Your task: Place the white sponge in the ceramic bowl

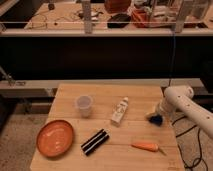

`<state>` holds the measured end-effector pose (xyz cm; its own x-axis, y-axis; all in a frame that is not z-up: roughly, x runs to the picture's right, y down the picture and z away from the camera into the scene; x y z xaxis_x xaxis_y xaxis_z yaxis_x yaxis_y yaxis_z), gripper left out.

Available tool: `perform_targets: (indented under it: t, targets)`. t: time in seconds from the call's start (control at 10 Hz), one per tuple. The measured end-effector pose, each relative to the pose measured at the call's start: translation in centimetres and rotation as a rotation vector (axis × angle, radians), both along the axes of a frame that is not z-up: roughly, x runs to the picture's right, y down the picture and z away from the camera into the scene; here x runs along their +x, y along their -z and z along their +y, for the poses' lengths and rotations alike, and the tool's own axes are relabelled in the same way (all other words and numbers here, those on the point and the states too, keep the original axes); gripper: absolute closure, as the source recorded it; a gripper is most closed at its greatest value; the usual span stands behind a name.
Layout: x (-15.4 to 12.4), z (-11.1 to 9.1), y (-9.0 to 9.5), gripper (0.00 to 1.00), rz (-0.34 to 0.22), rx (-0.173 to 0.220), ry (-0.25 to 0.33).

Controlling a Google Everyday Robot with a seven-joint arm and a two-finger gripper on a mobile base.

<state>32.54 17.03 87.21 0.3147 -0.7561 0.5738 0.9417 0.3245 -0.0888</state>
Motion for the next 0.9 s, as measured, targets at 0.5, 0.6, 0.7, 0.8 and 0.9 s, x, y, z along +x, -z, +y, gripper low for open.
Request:
perform_targets:
  t: [0.5,0.6,0.7,0.8,0.9]
  targets:
    - [0.1,-1.7,-1.7,0.24,0.011,0.0,0.006]
    - [-0.1,-1.7,-2.1,0.32,0.015,-0.014,0.0]
    - [-0.3,-1.7,-2.4,0.41,0.017,-0.023,-0.006]
    - [-0.2,-1.4,-2.5,0.53,0.022,-0.043,-0.015]
    - [-0.1,-1.3,-2.5,0.63,0.027,-0.047,-0.022]
